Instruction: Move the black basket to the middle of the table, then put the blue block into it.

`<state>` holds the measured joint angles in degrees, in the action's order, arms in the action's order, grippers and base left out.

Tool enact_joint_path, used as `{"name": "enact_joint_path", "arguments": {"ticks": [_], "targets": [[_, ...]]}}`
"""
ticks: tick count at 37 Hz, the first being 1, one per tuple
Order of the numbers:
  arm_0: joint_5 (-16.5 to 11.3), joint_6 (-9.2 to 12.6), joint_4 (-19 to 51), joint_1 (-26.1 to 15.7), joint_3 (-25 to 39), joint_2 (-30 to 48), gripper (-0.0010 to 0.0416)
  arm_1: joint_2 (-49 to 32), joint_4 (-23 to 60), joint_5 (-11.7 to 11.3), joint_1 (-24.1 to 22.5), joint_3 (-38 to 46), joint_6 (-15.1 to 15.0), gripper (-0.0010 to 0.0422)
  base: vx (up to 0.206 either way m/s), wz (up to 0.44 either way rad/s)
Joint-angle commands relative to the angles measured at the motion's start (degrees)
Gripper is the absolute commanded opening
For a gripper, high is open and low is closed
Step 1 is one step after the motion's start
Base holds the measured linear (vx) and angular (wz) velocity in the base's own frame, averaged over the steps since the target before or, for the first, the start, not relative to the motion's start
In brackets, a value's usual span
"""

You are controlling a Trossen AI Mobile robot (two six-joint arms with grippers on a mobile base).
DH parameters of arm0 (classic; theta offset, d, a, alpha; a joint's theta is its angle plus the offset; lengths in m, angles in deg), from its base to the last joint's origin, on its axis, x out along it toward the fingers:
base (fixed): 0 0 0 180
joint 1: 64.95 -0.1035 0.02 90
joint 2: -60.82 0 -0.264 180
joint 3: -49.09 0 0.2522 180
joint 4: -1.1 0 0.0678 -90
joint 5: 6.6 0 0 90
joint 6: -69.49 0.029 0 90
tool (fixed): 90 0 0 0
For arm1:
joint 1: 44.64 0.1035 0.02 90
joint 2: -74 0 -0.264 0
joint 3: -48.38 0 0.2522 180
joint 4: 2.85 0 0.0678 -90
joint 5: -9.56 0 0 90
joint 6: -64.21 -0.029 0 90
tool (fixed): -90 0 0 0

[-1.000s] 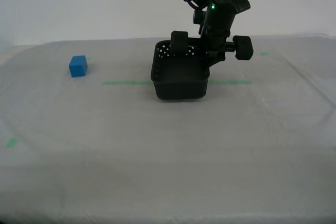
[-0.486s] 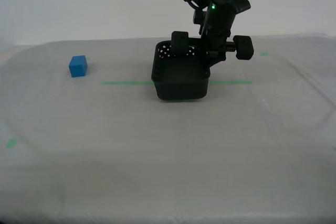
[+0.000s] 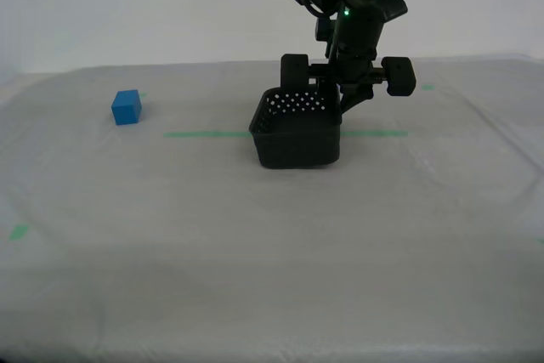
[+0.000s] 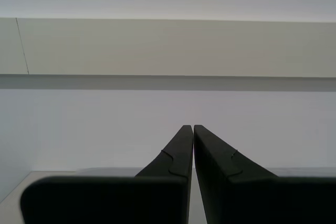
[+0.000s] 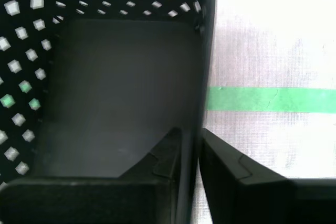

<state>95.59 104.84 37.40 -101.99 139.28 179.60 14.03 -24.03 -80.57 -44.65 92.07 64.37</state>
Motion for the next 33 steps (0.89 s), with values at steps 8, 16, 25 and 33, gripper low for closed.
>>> {"name": "enact_joint_path", "arguments": {"ticks": [8,16,25,33], "targets": [[1.20,0.15,-0.22,-0.02,0.00,-0.02,0.0119,0.00,-0.31,-0.07,-0.02,0.07,-0.17,0.0000,0.000,0.000],[1.18,0.13,-0.22,-0.02,0.00,-0.02,0.0207,0.00,-0.31,-0.07,0.00,0.07,-0.17,0.0000,0.000,0.000],[1.18,0.09,-0.20,-0.04,0.00,-0.02,0.0337,0.00,-0.31,-0.07,-0.02,0.07,-0.17,0.0000,0.000,0.000],[1.20,-2.56,-0.92,-0.04,0.00,-0.02,0.0402,0.00,-0.31,-0.07,0.00,0.07,-0.17,0.0000,0.000,0.000]]}}
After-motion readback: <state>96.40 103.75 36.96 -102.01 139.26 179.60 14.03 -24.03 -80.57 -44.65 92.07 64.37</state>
